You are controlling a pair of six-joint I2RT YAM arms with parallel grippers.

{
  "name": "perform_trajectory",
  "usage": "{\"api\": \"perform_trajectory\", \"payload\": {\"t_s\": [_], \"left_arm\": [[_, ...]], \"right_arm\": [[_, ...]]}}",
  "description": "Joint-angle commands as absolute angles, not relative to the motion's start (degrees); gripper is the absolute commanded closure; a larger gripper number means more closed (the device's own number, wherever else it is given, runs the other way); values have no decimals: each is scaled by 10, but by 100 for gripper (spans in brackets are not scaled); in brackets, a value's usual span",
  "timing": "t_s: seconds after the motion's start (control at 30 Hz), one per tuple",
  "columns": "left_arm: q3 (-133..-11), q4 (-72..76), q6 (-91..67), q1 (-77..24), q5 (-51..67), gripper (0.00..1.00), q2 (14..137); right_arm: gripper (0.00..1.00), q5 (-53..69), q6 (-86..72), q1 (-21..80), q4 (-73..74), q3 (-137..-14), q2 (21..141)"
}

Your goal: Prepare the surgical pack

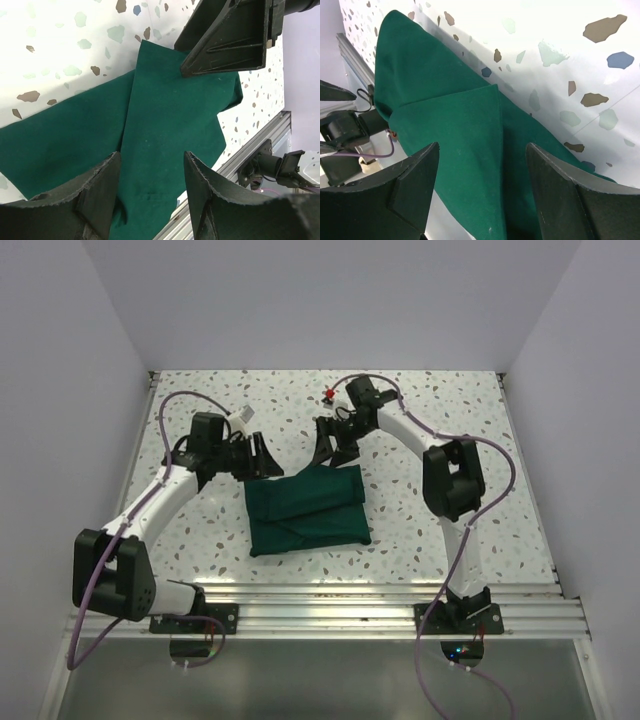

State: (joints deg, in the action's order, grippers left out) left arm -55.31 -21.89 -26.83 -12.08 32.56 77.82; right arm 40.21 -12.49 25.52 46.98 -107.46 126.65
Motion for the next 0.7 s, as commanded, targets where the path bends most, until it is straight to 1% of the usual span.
{"api": "perform_trajectory", "payload": {"t_s": [0.0, 0.07, 0.1, 0.17, 0.23, 0.3, 0.4, 0.43, 0.47, 0.53, 0.57, 0.6, 0.63, 0.67], "left_arm": [[-578, -203, -251, -119, 341, 43, 778], [-578, -213, -249, -119, 341, 44, 773], [-578, -224, -248, -120, 340, 44, 766], [-570, -236, -245, -120, 334, 45, 756], [-562, -254, -243, -120, 332, 45, 734], [-545, -273, -242, -120, 331, 48, 712], [-516, -295, -243, -120, 341, 55, 683], [-500, -299, -243, -120, 350, 57, 675], [-493, -303, -244, -120, 352, 61, 667], [-473, -319, -245, -120, 351, 68, 643], [-467, -324, -245, -122, 352, 74, 635], [-461, -335, -246, -123, 352, 76, 620], [-451, -340, -253, -126, 351, 80, 613], [-443, -343, -260, -137, 349, 82, 595]], "right_arm": [[28, 432, -118, 260, 478, -1100, 1278], [29, 437, -122, 263, 474, -1110, 1288], [32, 443, -125, 265, 474, -1114, 1293], [34, 444, -132, 269, 469, -1128, 1301], [39, 452, -143, 273, 462, -1135, 1302], [43, 456, -159, 277, 445, -1132, 1296], [55, 474, -178, 281, 423, -1120, 1287], [61, 481, -181, 280, 420, -1115, 1285], [69, 489, -182, 280, 418, -1113, 1284], [79, 489, -183, 281, 417, -1101, 1276], [91, 486, -179, 281, 417, -1096, 1273], [95, 483, -178, 280, 417, -1091, 1267], [96, 482, -177, 280, 416, -1078, 1255], [100, 479, -177, 280, 414, -1070, 1246]]}}
